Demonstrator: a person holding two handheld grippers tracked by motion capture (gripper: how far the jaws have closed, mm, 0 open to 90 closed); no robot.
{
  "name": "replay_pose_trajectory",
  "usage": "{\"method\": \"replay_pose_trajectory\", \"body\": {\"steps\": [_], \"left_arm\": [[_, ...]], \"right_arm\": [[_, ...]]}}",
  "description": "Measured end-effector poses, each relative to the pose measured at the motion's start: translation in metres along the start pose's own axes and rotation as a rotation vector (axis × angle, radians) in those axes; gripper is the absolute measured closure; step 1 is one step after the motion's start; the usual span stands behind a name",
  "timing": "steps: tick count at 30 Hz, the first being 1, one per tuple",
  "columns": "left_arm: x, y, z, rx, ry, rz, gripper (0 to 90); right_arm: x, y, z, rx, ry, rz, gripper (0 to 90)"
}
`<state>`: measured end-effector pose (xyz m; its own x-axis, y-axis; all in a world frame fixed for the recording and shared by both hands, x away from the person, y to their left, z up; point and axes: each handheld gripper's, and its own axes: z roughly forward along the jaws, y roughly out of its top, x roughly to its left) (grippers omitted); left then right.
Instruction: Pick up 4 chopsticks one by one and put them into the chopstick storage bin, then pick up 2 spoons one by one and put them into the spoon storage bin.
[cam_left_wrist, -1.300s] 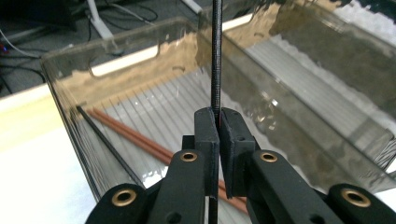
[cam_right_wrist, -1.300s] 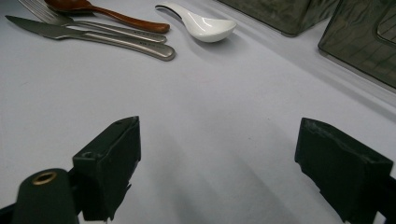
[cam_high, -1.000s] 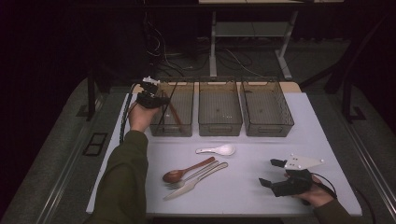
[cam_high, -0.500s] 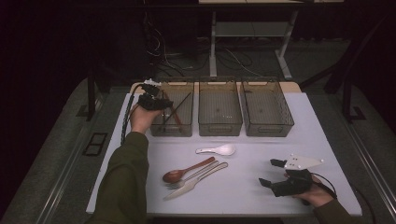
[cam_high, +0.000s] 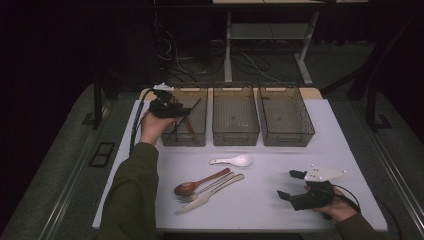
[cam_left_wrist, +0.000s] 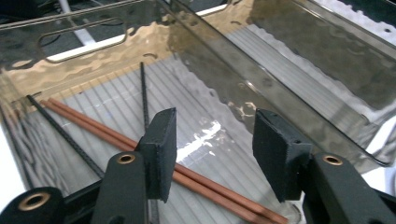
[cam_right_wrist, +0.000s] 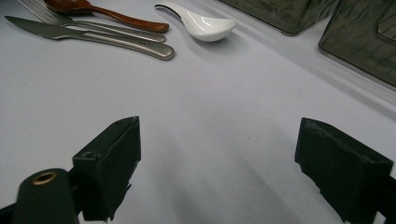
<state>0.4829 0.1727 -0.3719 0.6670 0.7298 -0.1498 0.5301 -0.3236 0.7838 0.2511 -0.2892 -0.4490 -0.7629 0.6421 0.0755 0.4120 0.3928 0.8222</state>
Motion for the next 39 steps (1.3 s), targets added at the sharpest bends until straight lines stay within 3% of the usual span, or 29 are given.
{"method": "replay_pose_trajectory", "body": {"steps": [6, 15, 19, 24, 31, 39], "left_arm": [[-0.012, 0.000, -0.006, -0.025, -0.012, 0.033, 42.1], [-0.029, -0.009, -0.023, -0.054, -0.041, 0.047, 34.5], [-0.036, -0.016, -0.032, -0.067, -0.061, 0.059, 31.1], [-0.045, -0.028, -0.043, -0.074, -0.057, 0.076, 25.9], [-0.057, -0.044, -0.056, -0.117, -0.087, 0.063, 21.0], [-0.072, -0.063, -0.065, -0.120, -0.103, 0.075, 17.0]], "right_arm": [[0.000, 0.000, -0.001, 0.000, -0.001, 0.000, 13.9], [0.000, -0.001, -0.003, -0.002, -0.006, -0.002, 14.0], [0.000, -0.001, -0.003, -0.003, -0.007, 0.002, 14.0], [0.001, 0.000, -0.002, -0.002, -0.006, -0.001, 14.0], [0.000, 0.000, -0.003, -0.002, -0.007, 0.005, 14.0], [0.000, 0.000, -0.003, -0.004, -0.009, 0.008, 14.0]]}}
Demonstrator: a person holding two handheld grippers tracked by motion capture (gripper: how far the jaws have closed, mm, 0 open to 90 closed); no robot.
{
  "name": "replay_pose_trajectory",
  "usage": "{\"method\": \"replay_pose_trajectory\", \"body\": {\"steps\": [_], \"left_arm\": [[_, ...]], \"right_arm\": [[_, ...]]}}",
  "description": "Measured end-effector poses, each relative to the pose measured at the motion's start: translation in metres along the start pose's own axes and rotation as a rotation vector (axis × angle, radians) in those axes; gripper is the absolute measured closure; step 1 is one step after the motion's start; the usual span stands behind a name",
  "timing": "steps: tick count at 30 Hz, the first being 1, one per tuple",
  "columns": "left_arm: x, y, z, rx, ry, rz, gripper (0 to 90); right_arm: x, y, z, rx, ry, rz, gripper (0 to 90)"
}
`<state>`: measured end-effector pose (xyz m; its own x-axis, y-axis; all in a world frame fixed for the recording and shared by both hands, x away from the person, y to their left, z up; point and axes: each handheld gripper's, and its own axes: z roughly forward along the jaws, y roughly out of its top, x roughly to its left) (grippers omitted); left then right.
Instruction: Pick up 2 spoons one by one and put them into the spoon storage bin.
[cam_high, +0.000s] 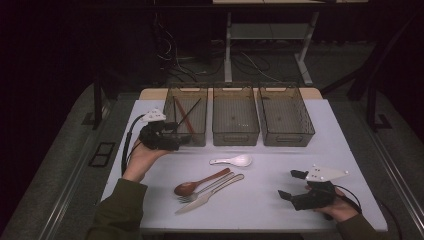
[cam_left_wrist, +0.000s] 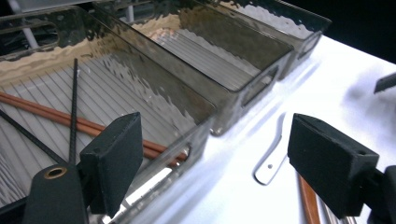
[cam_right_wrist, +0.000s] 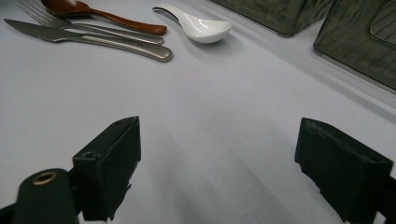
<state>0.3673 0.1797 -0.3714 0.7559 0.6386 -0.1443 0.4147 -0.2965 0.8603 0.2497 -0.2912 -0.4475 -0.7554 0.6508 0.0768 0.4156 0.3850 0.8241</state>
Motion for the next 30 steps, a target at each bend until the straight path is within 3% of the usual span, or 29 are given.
{"method": "replay_pose_trajectory", "body": {"steps": [14, 30], "left_arm": [[-0.029, -0.035, -0.010, 0.026, -0.029, 0.032, 15.8], [-0.054, -0.074, -0.012, 0.039, -0.082, 0.049, 9.6]], "right_arm": [[-0.001, 0.001, 0.001, 0.004, 0.009, 0.028, 13.9], [-0.005, 0.009, 0.007, 0.074, 0.020, 0.100, 14.0]]}}
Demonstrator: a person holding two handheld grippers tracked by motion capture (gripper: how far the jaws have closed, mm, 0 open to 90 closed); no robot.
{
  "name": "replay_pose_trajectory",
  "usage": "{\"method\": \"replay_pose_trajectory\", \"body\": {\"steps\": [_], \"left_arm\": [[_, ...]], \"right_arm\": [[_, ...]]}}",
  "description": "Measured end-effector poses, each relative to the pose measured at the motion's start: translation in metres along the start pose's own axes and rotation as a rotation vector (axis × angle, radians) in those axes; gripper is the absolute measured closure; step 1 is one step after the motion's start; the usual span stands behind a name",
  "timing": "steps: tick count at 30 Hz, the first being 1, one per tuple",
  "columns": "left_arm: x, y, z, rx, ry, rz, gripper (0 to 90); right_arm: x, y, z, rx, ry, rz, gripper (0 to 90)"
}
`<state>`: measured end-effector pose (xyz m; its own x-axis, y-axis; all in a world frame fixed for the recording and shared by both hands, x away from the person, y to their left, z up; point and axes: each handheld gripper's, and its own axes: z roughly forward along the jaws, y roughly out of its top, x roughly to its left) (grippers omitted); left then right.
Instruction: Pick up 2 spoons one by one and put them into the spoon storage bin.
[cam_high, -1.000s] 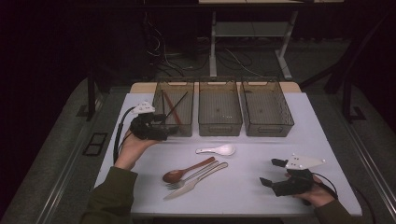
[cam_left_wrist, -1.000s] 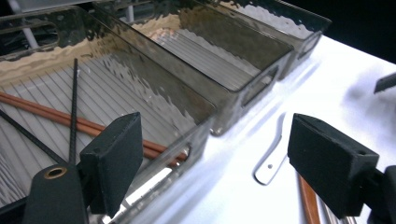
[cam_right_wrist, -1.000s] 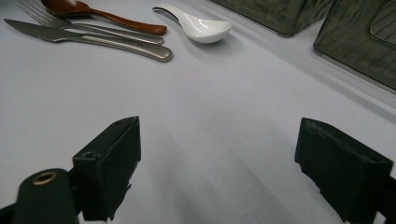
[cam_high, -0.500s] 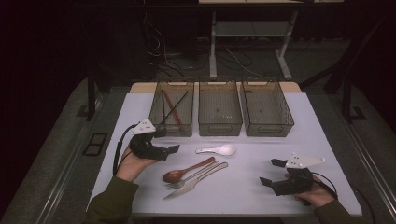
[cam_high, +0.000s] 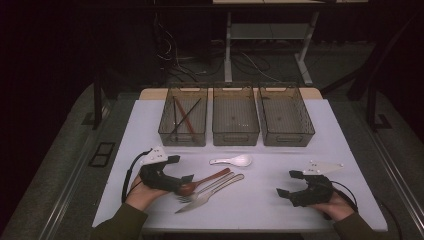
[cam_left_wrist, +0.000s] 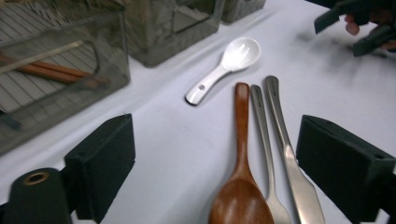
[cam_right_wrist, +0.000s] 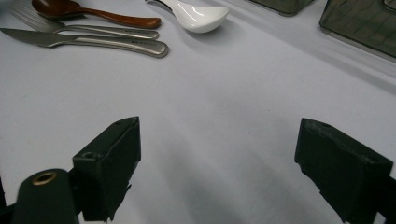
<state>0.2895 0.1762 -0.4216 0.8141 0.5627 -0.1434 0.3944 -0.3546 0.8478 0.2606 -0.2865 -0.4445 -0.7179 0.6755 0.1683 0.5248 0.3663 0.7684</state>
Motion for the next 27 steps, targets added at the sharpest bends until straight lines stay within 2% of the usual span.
{"method": "replay_pose_trajectory", "body": {"steps": [5, 8, 11, 18, 23, 27], "left_arm": [[-0.004, -0.009, -0.002, -0.010, -0.002, -0.017, 4.5], [-0.006, -0.011, -0.003, -0.007, -0.007, -0.004, 0.0], [-0.007, -0.012, -0.002, -0.001, 0.001, 0.009, 0.0], [-0.006, -0.014, 0.003, 0.027, -0.006, -0.008, 0.0], [-0.006, -0.014, 0.005, 0.041, -0.011, -0.006, 0.0], [-0.006, -0.014, 0.005, 0.045, -0.015, -0.003, 0.0]], "right_arm": [[0.001, 0.005, 0.000, 0.007, -0.008, -0.012, 13.4], [0.001, 0.010, -0.001, -0.003, -0.007, -0.013, 13.5], [0.002, 0.012, 0.003, 0.005, -0.009, -0.020, 13.6], [0.004, 0.023, 0.012, 0.006, 0.007, -0.019, 13.6], [0.003, 0.033, 0.020, 0.001, 0.039, -0.013, 13.7], [0.000, 0.041, 0.027, 0.002, 0.040, -0.017, 13.7]]}}
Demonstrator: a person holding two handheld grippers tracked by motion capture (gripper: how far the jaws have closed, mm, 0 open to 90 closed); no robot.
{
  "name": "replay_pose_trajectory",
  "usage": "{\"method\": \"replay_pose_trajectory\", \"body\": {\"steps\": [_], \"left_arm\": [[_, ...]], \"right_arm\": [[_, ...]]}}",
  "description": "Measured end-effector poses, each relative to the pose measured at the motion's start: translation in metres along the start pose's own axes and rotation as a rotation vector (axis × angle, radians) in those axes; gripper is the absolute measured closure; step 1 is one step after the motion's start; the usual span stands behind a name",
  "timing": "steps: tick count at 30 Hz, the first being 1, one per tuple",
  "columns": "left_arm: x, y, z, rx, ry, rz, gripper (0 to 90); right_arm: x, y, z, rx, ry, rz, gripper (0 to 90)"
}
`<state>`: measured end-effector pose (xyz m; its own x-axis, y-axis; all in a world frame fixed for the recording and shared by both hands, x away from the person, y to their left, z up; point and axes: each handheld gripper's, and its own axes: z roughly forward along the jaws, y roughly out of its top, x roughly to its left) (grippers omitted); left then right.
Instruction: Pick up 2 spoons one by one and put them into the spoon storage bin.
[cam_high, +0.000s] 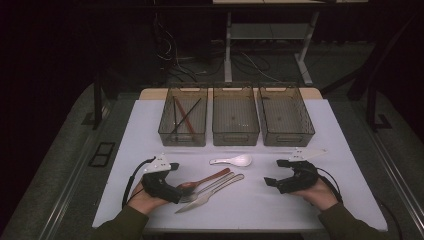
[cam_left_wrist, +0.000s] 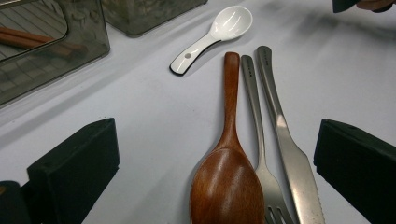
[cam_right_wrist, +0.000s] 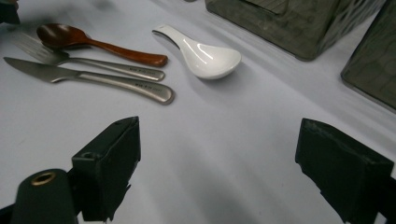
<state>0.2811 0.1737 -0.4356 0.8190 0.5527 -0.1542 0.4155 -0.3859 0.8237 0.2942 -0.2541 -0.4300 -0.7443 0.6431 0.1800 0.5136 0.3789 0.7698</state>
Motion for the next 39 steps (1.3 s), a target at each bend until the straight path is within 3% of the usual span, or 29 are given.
{"method": "replay_pose_trajectory", "body": {"steps": [22, 39], "left_arm": [[0.001, -0.002, 0.003, 0.004, -0.013, 0.008, 0.0], [0.001, -0.002, 0.004, 0.009, -0.016, 0.003, 0.0]], "right_arm": [[-0.006, 0.046, 0.040, -0.002, 0.034, -0.032, 16.5], [-0.010, 0.065, 0.072, 0.027, 0.045, -0.030, 33.8]]}}
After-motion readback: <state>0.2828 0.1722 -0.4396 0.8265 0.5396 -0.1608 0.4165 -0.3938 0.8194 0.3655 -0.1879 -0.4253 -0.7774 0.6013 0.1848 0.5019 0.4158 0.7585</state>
